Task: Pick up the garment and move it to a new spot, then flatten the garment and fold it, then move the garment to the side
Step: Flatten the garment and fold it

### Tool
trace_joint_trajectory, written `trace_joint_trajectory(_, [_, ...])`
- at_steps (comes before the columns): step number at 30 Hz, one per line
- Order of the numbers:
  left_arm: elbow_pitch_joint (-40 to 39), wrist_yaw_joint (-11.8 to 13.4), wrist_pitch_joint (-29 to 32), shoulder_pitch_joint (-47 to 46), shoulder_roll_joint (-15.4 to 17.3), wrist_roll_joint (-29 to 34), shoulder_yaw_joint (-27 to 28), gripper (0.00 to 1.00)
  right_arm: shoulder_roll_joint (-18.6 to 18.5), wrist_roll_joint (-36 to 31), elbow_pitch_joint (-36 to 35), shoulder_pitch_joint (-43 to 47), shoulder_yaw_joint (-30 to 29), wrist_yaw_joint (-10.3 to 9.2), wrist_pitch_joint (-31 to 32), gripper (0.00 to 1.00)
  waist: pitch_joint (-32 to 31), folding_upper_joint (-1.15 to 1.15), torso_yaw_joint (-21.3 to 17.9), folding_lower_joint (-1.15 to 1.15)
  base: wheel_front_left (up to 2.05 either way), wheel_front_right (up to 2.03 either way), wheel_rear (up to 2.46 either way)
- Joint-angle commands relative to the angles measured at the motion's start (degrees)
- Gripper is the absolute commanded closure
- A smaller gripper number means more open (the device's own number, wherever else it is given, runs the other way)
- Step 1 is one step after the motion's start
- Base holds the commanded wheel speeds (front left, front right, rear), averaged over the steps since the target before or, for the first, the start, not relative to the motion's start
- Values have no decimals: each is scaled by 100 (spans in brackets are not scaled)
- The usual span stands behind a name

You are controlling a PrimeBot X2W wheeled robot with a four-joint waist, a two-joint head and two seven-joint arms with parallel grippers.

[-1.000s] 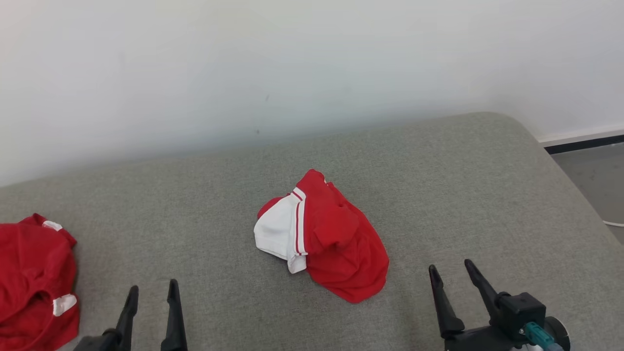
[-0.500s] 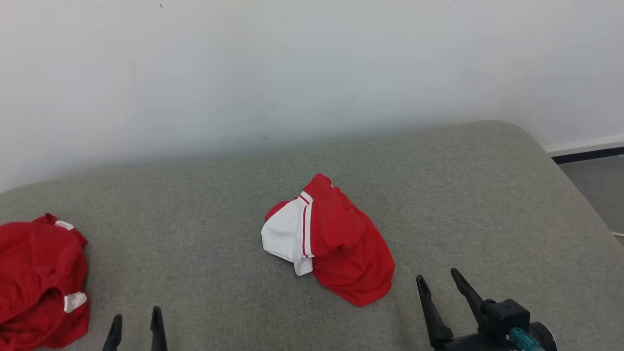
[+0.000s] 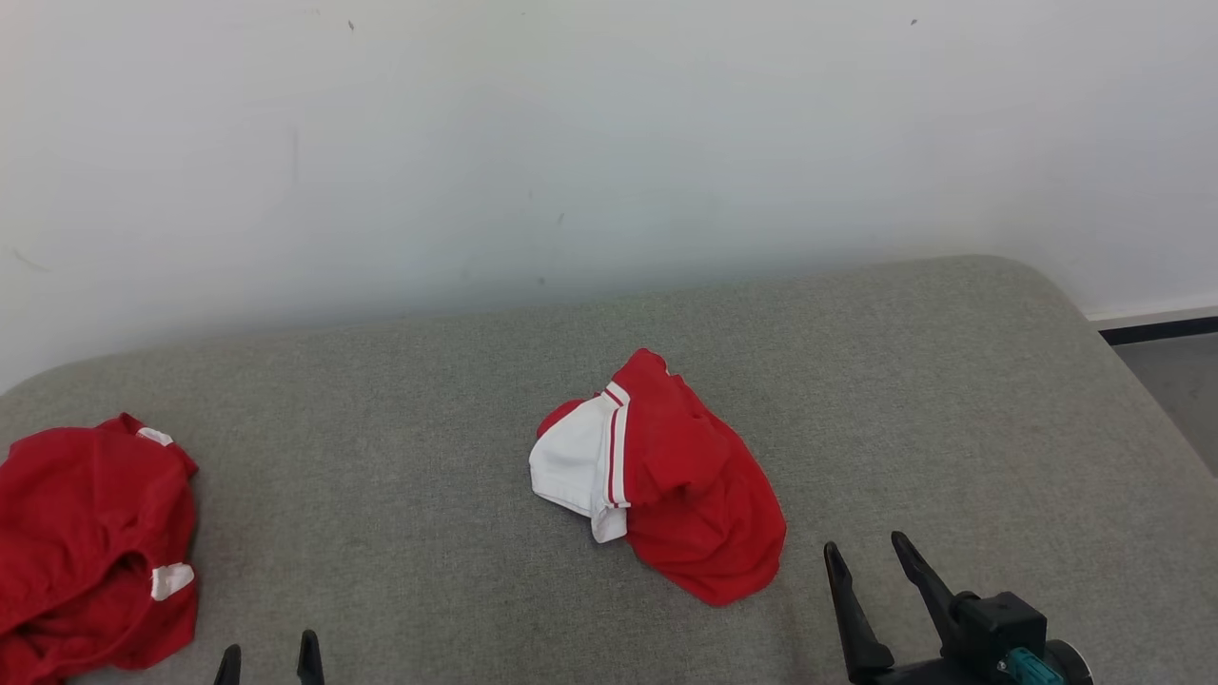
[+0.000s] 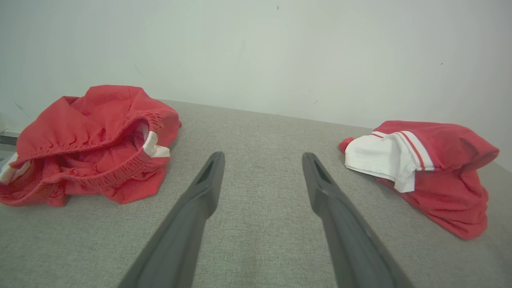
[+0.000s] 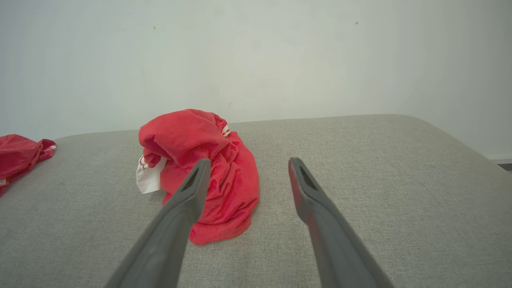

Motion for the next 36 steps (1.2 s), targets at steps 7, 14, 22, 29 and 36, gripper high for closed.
trace_joint_trajectory(7, [10,-76,-5,29,-45,87,40,0,-8,72,15,55,9,-13,-21,0,5,0,2,0,0,0,0])
trace_joint_trajectory(14, [95,-156,-5,-150,-36,135,34,0,-8,61,46,15,-10,-13,56,0,26,0,35,0,0,0,0])
trace_joint_trajectory(22, [314,-232,25,-523,11,177,-100,0,-7,-96,191,-875,299,-13,961,0,162,0,195,0,0,0,0])
trace_joint_trajectory(29, [491,-255,45,-904,-12,112,-252,0,-9,-395,1000,-2222,1058,-13,2311,0,371,0,472,0,0,0,0])
trace_joint_trajectory(36, [691,-255,24,-1098,-39,36,-394,0,-10,-638,2002,-2967,1506,-13,3256,0,504,0,713,0,0,0,0])
